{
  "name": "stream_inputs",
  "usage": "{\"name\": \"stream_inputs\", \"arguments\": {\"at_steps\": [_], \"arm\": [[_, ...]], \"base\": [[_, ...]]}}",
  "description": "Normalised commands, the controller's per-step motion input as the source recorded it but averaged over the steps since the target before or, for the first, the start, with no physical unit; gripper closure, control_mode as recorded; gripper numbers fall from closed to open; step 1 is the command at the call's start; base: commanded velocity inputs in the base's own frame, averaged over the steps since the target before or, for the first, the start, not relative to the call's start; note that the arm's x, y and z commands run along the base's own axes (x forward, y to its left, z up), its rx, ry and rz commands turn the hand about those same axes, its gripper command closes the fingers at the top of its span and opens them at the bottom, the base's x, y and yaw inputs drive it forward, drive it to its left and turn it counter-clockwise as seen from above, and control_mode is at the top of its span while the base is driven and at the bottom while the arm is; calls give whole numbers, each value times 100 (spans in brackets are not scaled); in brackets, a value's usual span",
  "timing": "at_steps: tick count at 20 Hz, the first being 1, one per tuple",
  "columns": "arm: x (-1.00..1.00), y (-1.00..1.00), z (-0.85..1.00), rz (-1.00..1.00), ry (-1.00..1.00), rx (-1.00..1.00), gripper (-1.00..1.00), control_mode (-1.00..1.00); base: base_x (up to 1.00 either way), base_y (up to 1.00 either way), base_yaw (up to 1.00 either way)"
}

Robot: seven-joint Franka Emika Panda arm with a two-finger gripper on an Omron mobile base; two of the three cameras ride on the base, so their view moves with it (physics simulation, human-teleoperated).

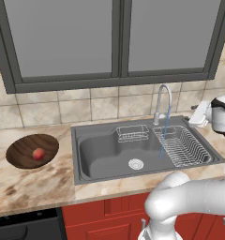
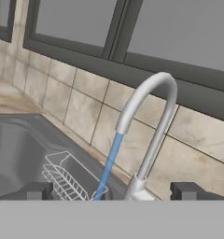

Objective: Pick the onions from the sink and place them in one bowl. Place the peach in the other bowl. Then turn off the sink faucet.

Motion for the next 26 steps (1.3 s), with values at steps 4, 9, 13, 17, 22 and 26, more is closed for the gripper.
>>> {"name": "stream_inputs", "arguments": {"at_steps": [4, 9, 13, 17, 22, 26], "arm": [[21, -1, 0, -4, 0, 0, -100, -100], [22, -5, 0, -4, 0, 0, -100, -100], [32, -9, 0, -6, 0, 0, -100, -100], [30, -21, 0, -8, 0, 0, -100, -100], [19, -30, 0, -7, 0, 0, -100, -100], [12, -28, 0, -5, 0, 0, -100, -100]], "base": [[0, 0, 0], [0, 0, 0], [0, 0, 0], [0, 0, 0], [0, 0, 0], [0, 0, 0]]}}
